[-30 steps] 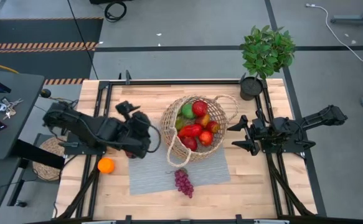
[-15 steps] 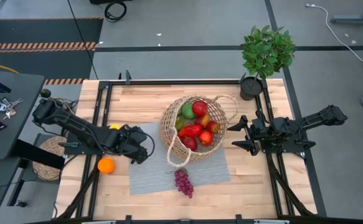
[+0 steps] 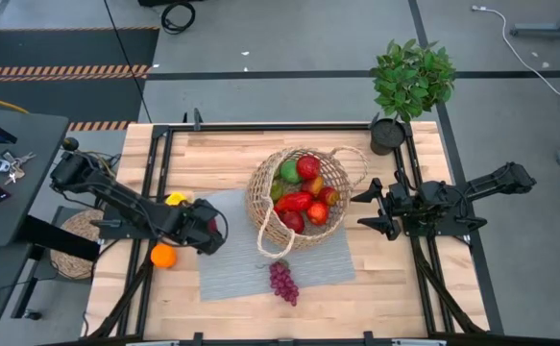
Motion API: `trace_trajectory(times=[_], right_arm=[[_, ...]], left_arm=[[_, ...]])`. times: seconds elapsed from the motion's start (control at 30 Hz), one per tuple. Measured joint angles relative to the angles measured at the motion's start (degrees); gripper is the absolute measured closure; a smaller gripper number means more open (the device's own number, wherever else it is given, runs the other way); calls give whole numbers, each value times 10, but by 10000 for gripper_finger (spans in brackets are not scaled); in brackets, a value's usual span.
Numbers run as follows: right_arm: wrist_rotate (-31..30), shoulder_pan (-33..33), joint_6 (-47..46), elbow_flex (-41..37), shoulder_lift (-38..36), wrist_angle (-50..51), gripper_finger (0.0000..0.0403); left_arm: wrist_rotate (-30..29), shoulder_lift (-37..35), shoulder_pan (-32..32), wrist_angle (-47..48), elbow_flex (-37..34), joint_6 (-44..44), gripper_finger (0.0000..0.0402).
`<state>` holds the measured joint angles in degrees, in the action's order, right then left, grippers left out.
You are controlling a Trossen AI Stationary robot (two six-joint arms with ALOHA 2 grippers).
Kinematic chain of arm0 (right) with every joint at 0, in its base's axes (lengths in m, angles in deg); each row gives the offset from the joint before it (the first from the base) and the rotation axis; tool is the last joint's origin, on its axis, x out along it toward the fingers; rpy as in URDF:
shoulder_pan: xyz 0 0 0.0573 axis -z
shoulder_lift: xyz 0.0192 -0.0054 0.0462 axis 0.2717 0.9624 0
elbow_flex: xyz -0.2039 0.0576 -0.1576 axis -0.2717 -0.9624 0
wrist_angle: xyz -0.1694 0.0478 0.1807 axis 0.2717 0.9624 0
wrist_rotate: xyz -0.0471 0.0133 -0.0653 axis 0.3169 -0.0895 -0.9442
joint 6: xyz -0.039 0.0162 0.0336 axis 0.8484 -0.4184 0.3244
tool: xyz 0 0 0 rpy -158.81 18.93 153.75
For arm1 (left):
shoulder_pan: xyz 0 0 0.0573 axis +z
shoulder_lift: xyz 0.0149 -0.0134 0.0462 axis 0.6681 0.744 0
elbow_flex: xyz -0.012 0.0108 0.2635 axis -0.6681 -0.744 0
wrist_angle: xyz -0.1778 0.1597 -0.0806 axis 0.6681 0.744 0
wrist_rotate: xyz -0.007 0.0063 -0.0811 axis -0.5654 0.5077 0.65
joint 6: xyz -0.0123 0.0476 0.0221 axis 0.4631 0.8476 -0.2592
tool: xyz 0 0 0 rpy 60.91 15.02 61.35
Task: Build produce basket
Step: Put the dark red apple into the brown basket
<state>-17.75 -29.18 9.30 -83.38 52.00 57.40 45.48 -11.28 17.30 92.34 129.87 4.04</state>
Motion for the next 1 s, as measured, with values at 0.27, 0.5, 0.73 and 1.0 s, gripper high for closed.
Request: trace_trajectory(times=[0.27, 0.5, 0.73, 1.0], right_arm=[[0, 0, 0, 0, 0, 0, 55], [0, 0, 0, 0, 0, 0, 55], [0, 0, 0, 0, 0, 0, 55], [0, 0, 0, 0, 0, 0, 55]], left_arm=[[57, 1, -13, -87, -64, -81, 15], [64, 2, -13, -96, -73, -82, 15], [69, 2, -13, -95, -73, -80, 59], [77, 1, -8, -95, -72, -70, 138]])
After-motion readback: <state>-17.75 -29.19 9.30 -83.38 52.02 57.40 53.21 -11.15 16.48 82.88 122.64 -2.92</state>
